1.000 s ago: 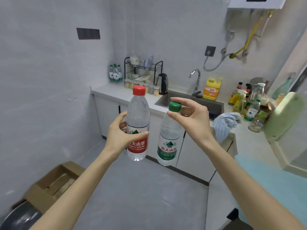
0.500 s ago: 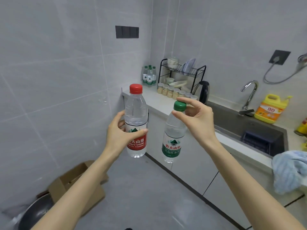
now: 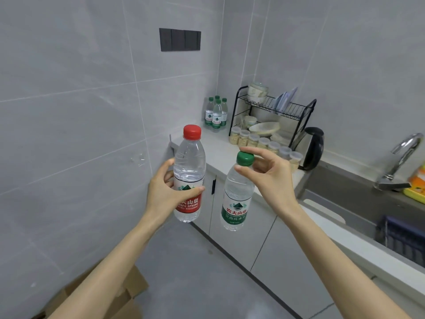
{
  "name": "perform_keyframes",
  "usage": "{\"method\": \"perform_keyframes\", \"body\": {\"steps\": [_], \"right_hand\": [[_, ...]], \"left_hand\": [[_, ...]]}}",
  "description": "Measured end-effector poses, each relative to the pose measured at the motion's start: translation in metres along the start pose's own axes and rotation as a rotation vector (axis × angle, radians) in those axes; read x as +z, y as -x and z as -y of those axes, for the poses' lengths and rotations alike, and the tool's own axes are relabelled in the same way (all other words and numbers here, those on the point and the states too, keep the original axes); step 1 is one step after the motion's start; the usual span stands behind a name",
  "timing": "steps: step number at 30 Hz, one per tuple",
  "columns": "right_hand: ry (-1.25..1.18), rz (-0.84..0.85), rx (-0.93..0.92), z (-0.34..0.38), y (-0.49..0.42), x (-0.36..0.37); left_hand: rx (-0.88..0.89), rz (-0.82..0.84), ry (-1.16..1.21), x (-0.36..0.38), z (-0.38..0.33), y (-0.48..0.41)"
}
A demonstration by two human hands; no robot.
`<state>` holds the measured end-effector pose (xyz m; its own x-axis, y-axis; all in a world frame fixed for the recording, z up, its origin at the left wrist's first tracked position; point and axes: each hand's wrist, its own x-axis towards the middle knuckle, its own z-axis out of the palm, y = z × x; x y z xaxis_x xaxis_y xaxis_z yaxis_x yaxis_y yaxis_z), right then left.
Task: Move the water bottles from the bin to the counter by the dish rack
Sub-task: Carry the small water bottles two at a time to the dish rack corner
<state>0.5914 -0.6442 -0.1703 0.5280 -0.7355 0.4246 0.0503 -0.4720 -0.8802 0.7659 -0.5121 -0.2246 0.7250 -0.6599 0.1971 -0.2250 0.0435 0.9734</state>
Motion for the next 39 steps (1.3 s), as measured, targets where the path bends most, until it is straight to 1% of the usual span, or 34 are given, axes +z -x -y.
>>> {"method": "perform_keyframes", "body": {"steps": [8, 17, 24, 29, 39], "right_hand": [[-0.047, 0.007, 0.049, -0.06, -0.11, 0.034], [-0.063, 0.071, 0.078, -0.148, -0.25, 0.063], [-0.014, 0.116, 0.087, -0.211, -0.356, 0.081], [0.033, 0.108, 0.099, -0.246, -0.422, 0.091], [0.116, 0.046, 0.15, -0.319, -0.518, 0.119]], "left_hand": [[-0.065, -0.02, -0.036, 0.011, 0.035, -0.114], [-0.099, -0.016, -0.046, 0.046, 0.081, -0.261], [-0.15, 0.034, -0.105, 0.07, 0.104, -0.372], [-0.191, 0.025, -0.142, 0.086, 0.127, -0.436], [-0.27, 0.051, -0.098, 0.11, 0.182, -0.562]]}}
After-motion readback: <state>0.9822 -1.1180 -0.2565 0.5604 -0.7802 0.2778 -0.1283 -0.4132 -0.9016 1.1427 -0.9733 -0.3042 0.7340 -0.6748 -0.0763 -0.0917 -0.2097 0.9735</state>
